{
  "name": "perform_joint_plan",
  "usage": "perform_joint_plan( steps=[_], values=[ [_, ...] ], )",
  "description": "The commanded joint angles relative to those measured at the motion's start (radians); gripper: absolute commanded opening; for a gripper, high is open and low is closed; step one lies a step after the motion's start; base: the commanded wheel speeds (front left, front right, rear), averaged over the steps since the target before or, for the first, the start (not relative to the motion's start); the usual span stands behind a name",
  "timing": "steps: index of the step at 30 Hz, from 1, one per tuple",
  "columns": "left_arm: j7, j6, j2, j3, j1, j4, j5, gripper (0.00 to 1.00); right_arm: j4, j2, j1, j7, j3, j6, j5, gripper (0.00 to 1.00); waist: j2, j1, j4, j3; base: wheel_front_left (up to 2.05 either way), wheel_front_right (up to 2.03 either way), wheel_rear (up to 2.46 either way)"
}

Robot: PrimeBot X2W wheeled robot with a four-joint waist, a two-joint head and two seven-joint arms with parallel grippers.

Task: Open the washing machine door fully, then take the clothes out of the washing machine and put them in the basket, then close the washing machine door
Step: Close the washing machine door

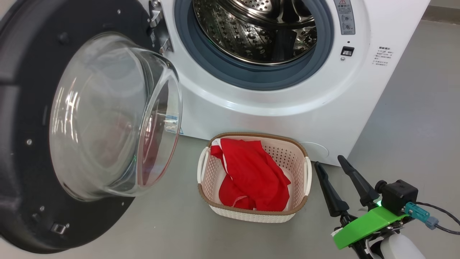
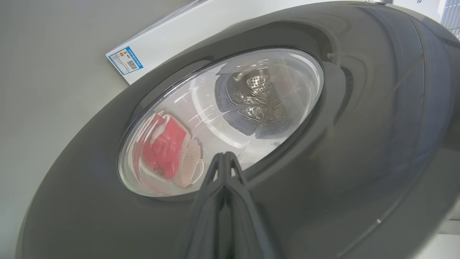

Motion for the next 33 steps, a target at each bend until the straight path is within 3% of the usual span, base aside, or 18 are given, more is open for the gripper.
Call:
perform_joint_plan(
  steps=[1,10,24,26,27,29,33],
  values=[
    [0.006,0.005,0.051,0.035,-0.005,-0.038,-0.008,0.00,-0.024,0.005,-0.005,-0.005,0.019,0.002,0.001,1.00,-0.0001,0.0000,0.000,-0.001,0.00,0.00,0.00],
    [-0.075,0.026,0.039,0.082,0.044,-0.137,0.007,0.00,-0.027,0.010,0.002,-0.005,0.015,0.002,0.001,1.00,-0.0001,0.0000,0.006,-0.008,0.00,0.00,0.00],
    [-0.169,-0.012,0.038,0.118,0.057,-0.150,0.042,0.00,-0.024,0.014,0.003,-0.005,0.020,0.002,0.004,1.00,-0.0001,0.0000,0.025,-0.016,0.00,0.00,0.00],
    [-0.195,-0.033,0.042,0.125,0.058,-0.151,0.056,0.44,-0.023,0.013,0.003,-0.005,0.022,0.002,0.006,1.00,-0.0001,0.0000,0.027,-0.018,0.00,0.00,0.00],
    [-0.209,-0.043,0.044,0.129,0.059,-0.151,0.064,0.57,-0.024,0.013,0.003,-0.005,0.021,0.002,0.007,1.00,-0.0001,0.0000,0.028,-0.019,0.00,0.00,0.00],
    [-0.248,-0.063,0.050,0.135,0.065,-0.151,0.088,1.00,-0.024,0.013,0.004,-0.005,0.021,0.002,0.008,1.00,-0.0001,0.0000,0.031,-0.021,0.00,0.00,0.00],
    [-0.317,-0.096,0.058,0.143,0.083,-0.151,0.131,1.00,-0.025,0.014,0.008,-0.005,0.020,0.002,0.010,1.00,-0.0001,0.0000,0.036,-0.028,0.00,0.00,0.00]
  ],
)
